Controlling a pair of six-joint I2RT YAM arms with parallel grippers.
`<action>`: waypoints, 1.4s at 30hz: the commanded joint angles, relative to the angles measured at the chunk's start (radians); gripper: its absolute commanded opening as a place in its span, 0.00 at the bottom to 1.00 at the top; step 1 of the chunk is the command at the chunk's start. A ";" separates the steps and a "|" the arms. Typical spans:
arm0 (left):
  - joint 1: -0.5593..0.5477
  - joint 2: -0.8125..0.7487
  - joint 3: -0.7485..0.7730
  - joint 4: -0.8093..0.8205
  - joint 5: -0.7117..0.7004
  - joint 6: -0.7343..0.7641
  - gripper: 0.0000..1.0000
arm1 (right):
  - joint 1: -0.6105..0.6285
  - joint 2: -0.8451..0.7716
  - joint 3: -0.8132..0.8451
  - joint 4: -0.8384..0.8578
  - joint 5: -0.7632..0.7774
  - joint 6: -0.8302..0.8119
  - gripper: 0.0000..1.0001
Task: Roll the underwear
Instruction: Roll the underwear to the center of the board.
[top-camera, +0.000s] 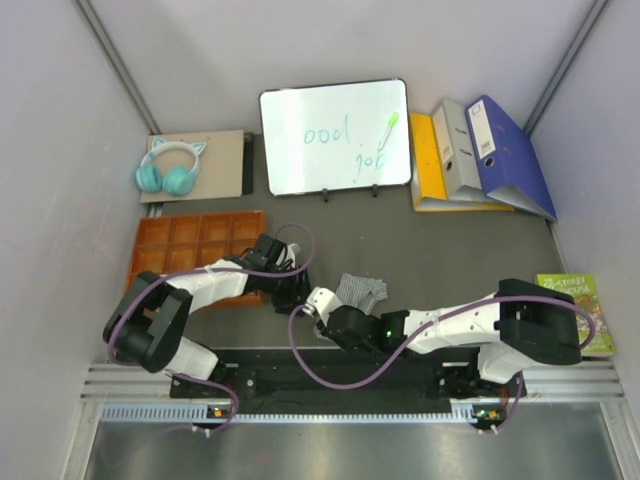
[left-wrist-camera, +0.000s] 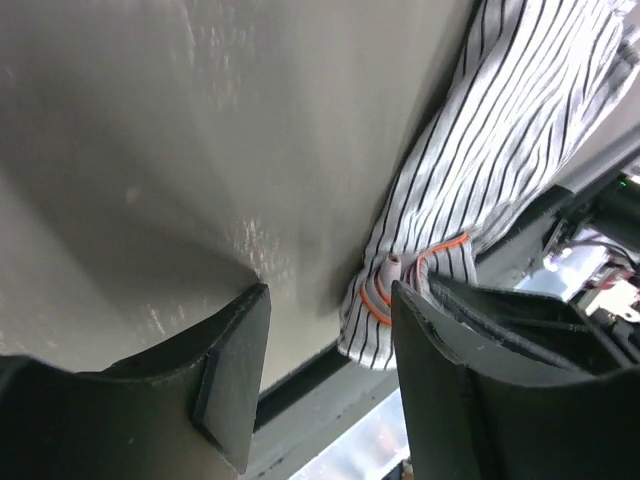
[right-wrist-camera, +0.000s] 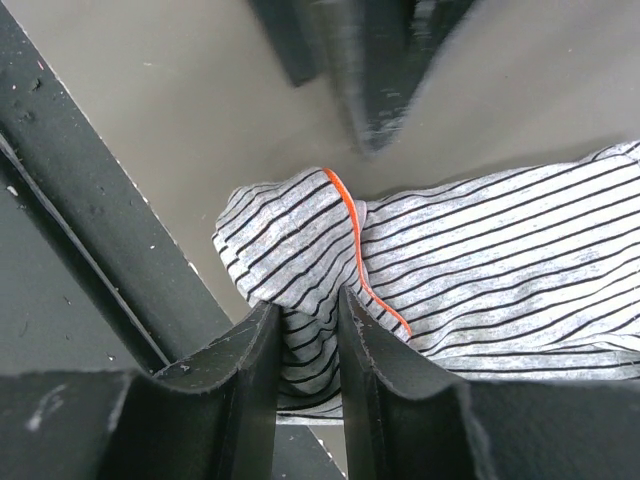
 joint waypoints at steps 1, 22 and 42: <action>0.001 -0.074 -0.109 0.105 0.022 -0.079 0.57 | 0.009 0.065 -0.038 -0.103 -0.169 0.095 0.26; -0.068 -0.264 -0.306 0.469 0.042 -0.314 0.55 | 0.009 0.072 -0.030 -0.114 -0.161 0.107 0.25; -0.232 -0.102 -0.309 0.615 -0.027 -0.322 0.00 | 0.009 -0.275 -0.087 -0.330 -0.051 0.363 0.80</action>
